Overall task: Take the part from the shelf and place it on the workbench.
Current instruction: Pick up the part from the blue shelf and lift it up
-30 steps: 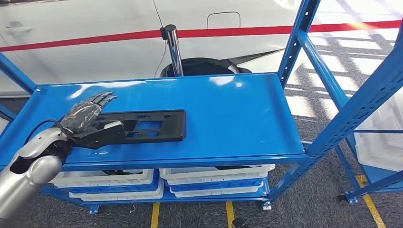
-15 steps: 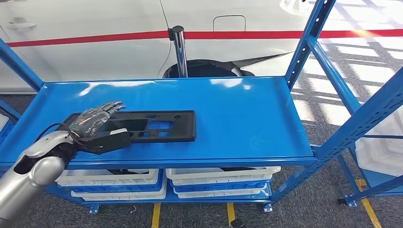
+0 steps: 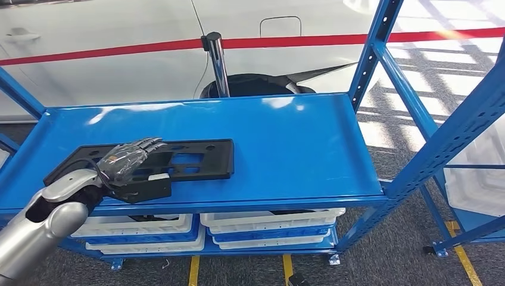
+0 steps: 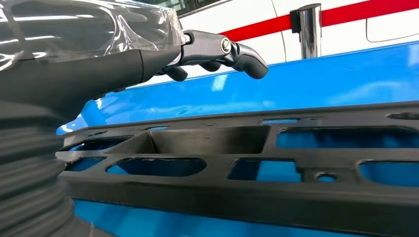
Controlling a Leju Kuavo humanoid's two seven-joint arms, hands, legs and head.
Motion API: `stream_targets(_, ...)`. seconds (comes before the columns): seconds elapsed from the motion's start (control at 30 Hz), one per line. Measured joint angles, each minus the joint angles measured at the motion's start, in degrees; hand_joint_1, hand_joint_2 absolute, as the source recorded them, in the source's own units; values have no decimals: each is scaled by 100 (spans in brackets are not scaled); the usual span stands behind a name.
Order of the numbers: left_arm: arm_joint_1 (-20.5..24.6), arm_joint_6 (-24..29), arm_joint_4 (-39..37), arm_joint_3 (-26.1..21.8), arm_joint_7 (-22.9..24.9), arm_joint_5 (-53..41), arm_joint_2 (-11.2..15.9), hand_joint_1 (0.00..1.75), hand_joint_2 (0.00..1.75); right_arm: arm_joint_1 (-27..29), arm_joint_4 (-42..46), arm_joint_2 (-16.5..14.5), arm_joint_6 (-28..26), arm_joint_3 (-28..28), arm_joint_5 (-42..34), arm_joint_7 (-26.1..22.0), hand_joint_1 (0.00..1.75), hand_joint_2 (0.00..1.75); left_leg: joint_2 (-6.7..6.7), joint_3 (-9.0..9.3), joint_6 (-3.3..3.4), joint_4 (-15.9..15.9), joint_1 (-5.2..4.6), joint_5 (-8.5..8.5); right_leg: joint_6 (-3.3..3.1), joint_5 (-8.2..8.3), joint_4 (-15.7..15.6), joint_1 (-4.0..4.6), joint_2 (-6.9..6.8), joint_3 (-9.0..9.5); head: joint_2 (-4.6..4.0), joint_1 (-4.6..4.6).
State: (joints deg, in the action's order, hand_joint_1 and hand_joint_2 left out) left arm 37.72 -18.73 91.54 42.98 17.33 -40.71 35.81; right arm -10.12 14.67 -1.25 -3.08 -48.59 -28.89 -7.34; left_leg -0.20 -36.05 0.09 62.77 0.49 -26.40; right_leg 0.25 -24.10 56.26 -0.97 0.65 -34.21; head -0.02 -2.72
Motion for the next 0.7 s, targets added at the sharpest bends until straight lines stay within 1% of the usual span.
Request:
stream_targets(0.03,5,1,0,6,5,-21,16,0,175,-1,0,0,1,0,-1,0,0,175,1,185,23,-408,-18,151,10,-2,0,8,2,0,0,-1)
stream_targets(0.07,7,1,0,12,10,-35,38,0,175,0,0,1,3,0,-1,0,0,175,0,309,46,-693,-36,242,29,-4,-1,15,3,-1,0,-1)
stream_targets(0.1,4,2,0,19,19,-42,57,0,175,2,0,1,3,0,-1,1,0,175,-2,356,66,-814,-56,259,54,-6,-4,19,2,-3,0,-1)
stream_targets(0.13,-2,4,0,24,33,-42,76,0,175,6,0,1,4,1,-2,3,0,175,-6,354,85,-822,-78,256,85,-4,-13,22,0,-2,0,-1)
stream_targets(0.17,-8,8,0,27,45,-43,97,0,175,8,0,1,4,0,-2,4,0,175,-11,364,117,-839,-70,271,121,-5,-20,22,-2,-1,0,1)
stream_targets(0.2,-14,16,0,29,61,-49,114,0,175,10,0,1,4,0,-5,6,0,175,-12,384,147,-862,-63,289,152,-28,4,20,-8,-7,0,2)
stream_targets(0.23,-17,34,0,30,81,-68,132,0,175,10,0,1,4,0,-9,7,0,175,-8,409,182,-885,-49,312,175,-113,119,22,-14,-51,0,6)
stream_targets(0.27,-27,65,0,31,99,-109,147,0,175,12,0,2,4,0,-17,7,0,175,-5,435,213,-908,-36,333,191,-263,367,26,-20,-155,0,11)
stream_targets(0.33,-89,180,-1,33,128,-283,170,0,175,24,0,3,2,1,-34,7,0,175,2,445,245,-910,-40,339,199,-650,1153,25,-26,-512,0,20)
stream_targets(0.37,-141,259,-4,34,130,-398,182,0,175,35,0,4,1,1,-40,8,0,175,1,446,250,-910,-46,336,202,-774,1508,26,-27,-687,0,23)
stream_targets(0.4,-194,345,-10,34,126,-515,197,0,175,44,0,6,0,0,-43,7,0,175,-1,446,252,-908,-50,333,203,-794,1682,26,-27,-781,0,23)
stream_targets(0.43,-243,426,-17,29,120,-615,216,0,175,54,0,9,-1,0,-44,7,0,175,-5,448,251,-906,-50,329,201,-704,1621,26,-27,-761,0,24)
stream_targets(0.47,-283,504,-26,20,110,-707,235,0,175,61,0,13,-4,0,-43,7,0,175,-11,451,246,-900,-48,321,194,-523,1321,25,-28,-623,0,24)
stream_targets(0.5,-312,573,-34,3,96,-786,255,0,175,64,0,18,-9,0,-43,7,0,175,-18,452,232,-887,-45,309,185,-311,880,23,-28,-410,0,24)
stream_targets(0.53,-334,632,-40,-19,83,-850,278,0,175,64,0,23,-13,1,-43,7,0,175,-23,445,209,-865,-54,289,171,-152,470,26,-28,-211,0,25)
stream_targets(0.57,-351,683,-46,-39,66,-912,302,0,175,63,0,27,-17,1,-43,6,0,175,-26,437,184,-844,-62,269,154,-51,175,28,-26,-72,0,25)
stream_targets(0.6,-369,733,-53,-58,44,-967,327,0,175,63,0,29,-18,1,-43,5,0,175,-27,429,162,-829,-72,255,138,-18,30,36,-22,-7,0,24)
stream_targets(0.63,-389,782,-61,-76,17,-1022,352,0,175,63,0,30,-19,0,-43,4,0,175,-27,424,143,-825,-79,249,115,-23,4,48,-17,-3,0,23)
stream_targets(0.7,-438,883,-78,-121,-42,-1134,397,0,175,65,0,30,-20,-1,-42,2,0,175,-26,415,109,-810,-61,227,62,-4,-10,40,-14,-8,0,22)
